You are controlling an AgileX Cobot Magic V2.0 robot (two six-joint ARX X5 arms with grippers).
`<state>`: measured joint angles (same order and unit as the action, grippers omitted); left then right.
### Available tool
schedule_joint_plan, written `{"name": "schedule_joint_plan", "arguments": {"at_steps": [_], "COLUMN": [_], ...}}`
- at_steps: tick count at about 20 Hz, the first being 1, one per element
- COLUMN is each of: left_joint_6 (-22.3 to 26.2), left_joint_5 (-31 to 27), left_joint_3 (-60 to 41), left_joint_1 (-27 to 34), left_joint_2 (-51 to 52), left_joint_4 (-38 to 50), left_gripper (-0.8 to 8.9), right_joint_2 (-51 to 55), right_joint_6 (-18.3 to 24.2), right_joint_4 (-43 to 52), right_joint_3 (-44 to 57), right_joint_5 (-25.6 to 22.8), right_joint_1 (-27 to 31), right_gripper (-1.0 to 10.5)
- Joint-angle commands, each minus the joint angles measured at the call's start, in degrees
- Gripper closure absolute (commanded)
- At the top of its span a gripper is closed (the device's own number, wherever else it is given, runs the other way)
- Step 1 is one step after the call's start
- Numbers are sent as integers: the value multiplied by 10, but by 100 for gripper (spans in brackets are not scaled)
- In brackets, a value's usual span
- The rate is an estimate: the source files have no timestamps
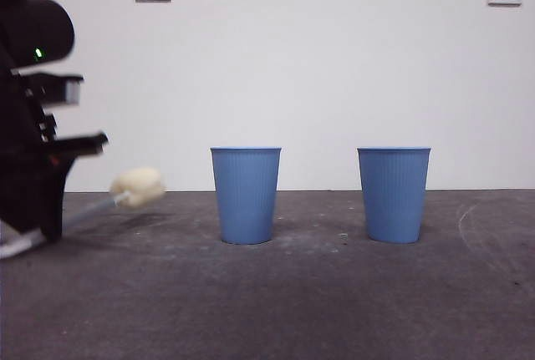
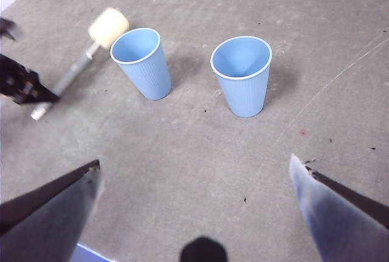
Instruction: Pick up the cup brush,pick up the cup,insert the brush into the cup,clean the cup,put the cup brush back,put the cup back to the fixed position on the table
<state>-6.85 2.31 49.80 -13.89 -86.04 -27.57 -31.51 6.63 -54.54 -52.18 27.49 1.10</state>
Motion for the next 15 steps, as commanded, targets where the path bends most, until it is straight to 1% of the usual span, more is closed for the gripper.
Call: {"name": "schedule_joint_plan", "arguments": {"at_steps": [1, 2, 4, 6, 9, 11, 13, 14, 15], "left_joint_6": [28, 39, 57, 61, 62, 71, 71, 70, 69], "left_joint_5": [11, 15, 44, 74, 97, 101, 101, 101, 101], "left_joint_3": [-5, -5, -5, -5, -5, -5, -5, -5, -5], "left_joint_1": [18, 28, 48, 64, 80, 80, 80, 80, 80], "left_joint_2": [47, 74, 136, 204, 299, 355, 406, 428, 447], "left_joint_4": [-4, -17, -43, -59, -103, -143, -159, -162, -172], "left_gripper": [822, 822, 822, 822, 822, 822, 822, 822, 822], "right_joint_2": [-5, -9, -18, -30, -55, -82, -110, -120, -129], "right_joint_6": [-4, -5, -7, -12, -17, -17, -18, -26, -40], "right_joint_4": [5, 9, 21, 43, 78, 98, 142, 182, 220], "right_joint_3": [-1, -1, -1, -1, 0, 1, 21, 46, 74], "right_joint_5": [2, 2, 6, 20, 22, 21, 28, 41, 41], "right_joint_1": [0, 0, 0, 0, 0, 0, 0, -2, -9], "right_gripper": [321, 321, 321, 321, 321, 320, 321, 321, 321]}}
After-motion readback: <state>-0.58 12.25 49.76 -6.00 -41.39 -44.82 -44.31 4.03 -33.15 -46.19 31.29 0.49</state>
